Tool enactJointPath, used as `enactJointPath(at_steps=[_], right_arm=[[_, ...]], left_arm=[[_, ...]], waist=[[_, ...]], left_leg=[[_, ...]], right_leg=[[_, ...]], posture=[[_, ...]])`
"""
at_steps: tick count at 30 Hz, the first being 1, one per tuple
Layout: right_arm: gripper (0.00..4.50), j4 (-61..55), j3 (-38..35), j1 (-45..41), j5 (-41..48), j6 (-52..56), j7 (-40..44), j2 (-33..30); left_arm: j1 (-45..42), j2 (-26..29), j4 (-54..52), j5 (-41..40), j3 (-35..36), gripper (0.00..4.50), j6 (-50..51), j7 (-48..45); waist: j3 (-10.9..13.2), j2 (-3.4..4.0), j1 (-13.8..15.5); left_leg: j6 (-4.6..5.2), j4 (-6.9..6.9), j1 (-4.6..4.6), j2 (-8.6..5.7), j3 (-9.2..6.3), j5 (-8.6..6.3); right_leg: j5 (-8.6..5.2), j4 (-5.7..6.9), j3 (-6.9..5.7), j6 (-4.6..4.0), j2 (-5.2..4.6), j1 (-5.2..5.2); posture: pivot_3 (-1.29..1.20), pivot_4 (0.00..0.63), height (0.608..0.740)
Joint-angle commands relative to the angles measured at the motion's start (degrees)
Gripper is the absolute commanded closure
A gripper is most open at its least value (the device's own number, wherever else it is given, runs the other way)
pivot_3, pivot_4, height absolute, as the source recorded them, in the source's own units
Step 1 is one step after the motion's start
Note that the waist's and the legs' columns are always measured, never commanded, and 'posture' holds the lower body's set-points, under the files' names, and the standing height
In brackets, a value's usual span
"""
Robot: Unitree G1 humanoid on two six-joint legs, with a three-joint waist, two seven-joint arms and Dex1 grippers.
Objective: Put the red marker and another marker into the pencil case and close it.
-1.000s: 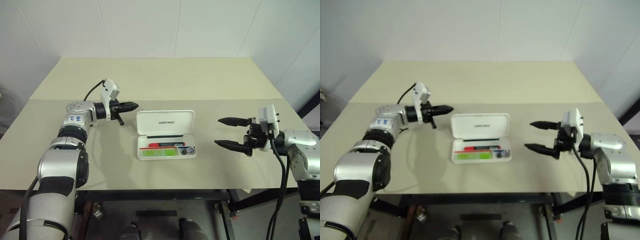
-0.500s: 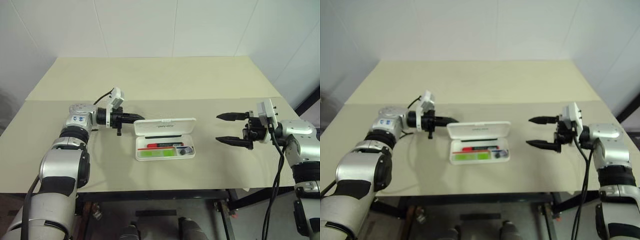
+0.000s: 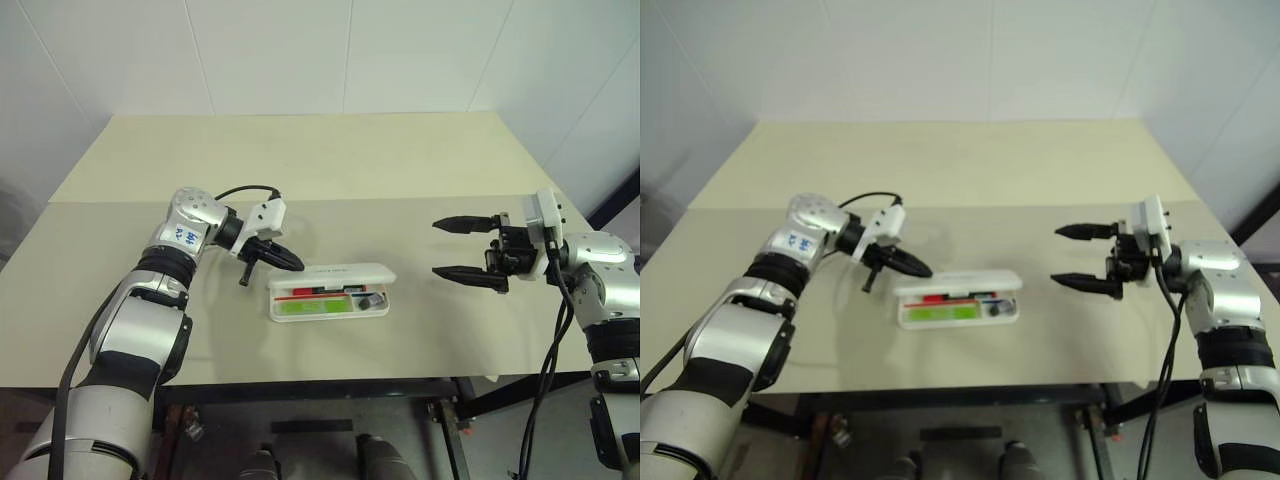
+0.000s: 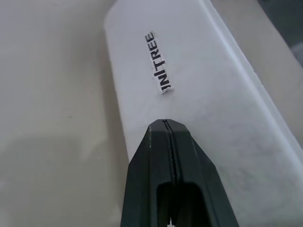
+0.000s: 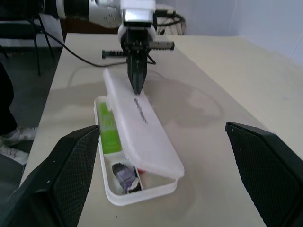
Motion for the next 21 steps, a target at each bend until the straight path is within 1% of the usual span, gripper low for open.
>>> enactJointPath(at_steps=[1, 4, 7, 11, 14, 17, 21], right_arm=[[0.00, -2.46, -1.58, -1.20, 1.04, 0.26, 4.63, -1.51], [0.00, -2.93, -2.12, -0.61, 0.54, 0.23, 4.63, -1.15], [0.00, -3.70, -2.57, 0.19, 0.10, 0.39, 4.35, -0.85], [0.00, -4.05, -2.82, 0.41, -0.26, 0.65, 4.06, -0.66], [0.00, -3.94, -2.91, 0.11, -0.61, 0.72, 3.84, -0.57], [0.00, -4.00, -2.96, 0.04, -0.83, 0.75, 3.78, -0.60], [0.00, -4.11, -3.16, 0.01, -1.11, 0.84, 3.76, -0.64]], left_arm=[[0.40, -0.71, -1.94, 2.89, -2.23, 4.48, -2.33, -4.97], [1.21, -1.21, -2.18, 5.39, -4.30, 4.48, -4.08, -3.76], [2.17, -1.99, -2.19, 6.67, -5.29, 4.48, -8.40, -2.40], [1.33, -2.97, 0.26, 9.71, -6.33, 4.48, -13.86, 2.56], [0.49, -3.40, 1.83, 10.56, -5.79, 4.48, -14.89, 5.28], [0.13, -4.12, 2.85, 8.51, -3.46, 4.48, -15.39, 5.47], [-0.04, -5.53, 3.15, -0.24, 4.51, 4.48, -15.85, 0.22]], waist=[[0.00, 0.00, 0.06], [0.00, 0.00, 0.05], [-0.01, 0.01, 0.09], [-0.01, 0.01, 0.22], [-0.01, 0.01, 0.23], [-0.01, 0.01, 0.16], [0.00, 0.02, 0.06]], left_leg=[[0.00, 0.01, 0.00, 0.00, 0.00, 0.00], [0.00, 0.01, 0.00, 0.00, 0.00, 0.00], [0.01, 0.01, 0.01, 0.00, 0.00, 0.00], [0.01, 0.06, 0.02, 0.00, 0.00, 0.00], [0.01, 0.11, 0.05, 0.00, 0.00, 0.00], [0.04, 0.14, 0.12, -0.01, 0.01, 0.03], [0.05, 0.14, 0.14, 0.00, 0.01, 0.05]], right_leg=[[0.00, 0.00, 0.00, 0.00, 0.00, 0.00], [0.00, 0.00, 0.00, 0.00, 0.00, 0.00], [0.00, 0.01, 0.00, -0.01, 0.00, 0.00], [0.00, 0.01, 0.00, -0.01, -0.01, 0.03], [-0.01, 0.01, 0.00, -0.02, -0.01, 0.07], [-0.01, 0.00, 0.00, -0.03, -0.01, 0.15], [0.00, 0.00, 0.00, -0.04, 0.00, 0.16]], posture=[[0.00, 0.150, 0.740], [0.00, 0.150, 0.740], [0.00, 0.150, 0.740], [0.00, 0.150, 0.740], [0.00, 0.150, 0.740], [0.00, 0.150, 0.740], [0.00, 0.150, 0.740]])
